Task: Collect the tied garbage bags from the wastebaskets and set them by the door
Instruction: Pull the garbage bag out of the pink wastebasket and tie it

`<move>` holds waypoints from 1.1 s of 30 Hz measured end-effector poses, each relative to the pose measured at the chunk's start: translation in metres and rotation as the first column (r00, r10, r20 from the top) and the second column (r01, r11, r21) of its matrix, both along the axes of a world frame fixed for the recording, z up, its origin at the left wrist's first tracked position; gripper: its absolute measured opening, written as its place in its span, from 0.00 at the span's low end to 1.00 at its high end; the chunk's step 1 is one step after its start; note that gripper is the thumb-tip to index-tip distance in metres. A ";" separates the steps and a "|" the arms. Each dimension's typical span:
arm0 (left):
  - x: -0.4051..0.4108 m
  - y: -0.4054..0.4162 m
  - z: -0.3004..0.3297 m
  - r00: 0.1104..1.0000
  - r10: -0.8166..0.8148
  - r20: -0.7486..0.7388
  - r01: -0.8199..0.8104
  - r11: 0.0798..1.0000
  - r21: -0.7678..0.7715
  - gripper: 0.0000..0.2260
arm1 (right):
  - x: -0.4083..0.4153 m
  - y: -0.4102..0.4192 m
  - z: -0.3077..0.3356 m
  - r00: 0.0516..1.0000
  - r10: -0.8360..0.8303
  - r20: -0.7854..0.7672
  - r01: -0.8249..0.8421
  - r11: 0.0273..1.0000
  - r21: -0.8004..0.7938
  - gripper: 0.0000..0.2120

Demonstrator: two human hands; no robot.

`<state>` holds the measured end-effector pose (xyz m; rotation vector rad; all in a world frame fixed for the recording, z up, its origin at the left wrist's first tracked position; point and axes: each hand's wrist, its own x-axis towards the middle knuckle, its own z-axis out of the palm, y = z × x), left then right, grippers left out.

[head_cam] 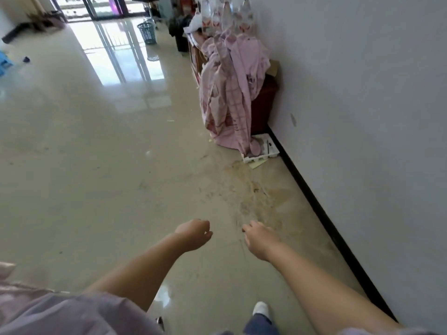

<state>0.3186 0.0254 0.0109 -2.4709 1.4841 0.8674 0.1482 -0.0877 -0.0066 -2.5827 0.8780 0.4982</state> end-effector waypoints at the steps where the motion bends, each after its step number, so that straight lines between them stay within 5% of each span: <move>1: 0.012 -0.001 -0.001 1.000 0.007 0.003 -0.007 1.000 -0.006 0.16 | 0.015 -0.004 -0.001 1.000 0.023 -0.007 -0.024 1.000 -0.006 0.16; 11: 0.189 -0.048 -0.008 0.973 0.230 -0.001 -0.229 0.973 -0.032 0.15 | 0.203 -0.096 -0.004 0.974 0.219 -0.056 -0.221 0.974 -0.039 0.15; 22: 0.404 -0.087 -0.012 0.843 0.520 -0.139 -0.536 0.836 -0.118 0.13 | 0.464 -0.173 0.009 0.874 0.465 -0.142 -0.474 0.880 -0.033 0.14; 33: 0.687 -0.101 -0.007 0.841 0.524 -0.134 -0.538 0.835 -0.113 0.13 | 0.764 -0.195 0.002 0.865 0.471 -0.172 -0.475 0.880 0.019 0.15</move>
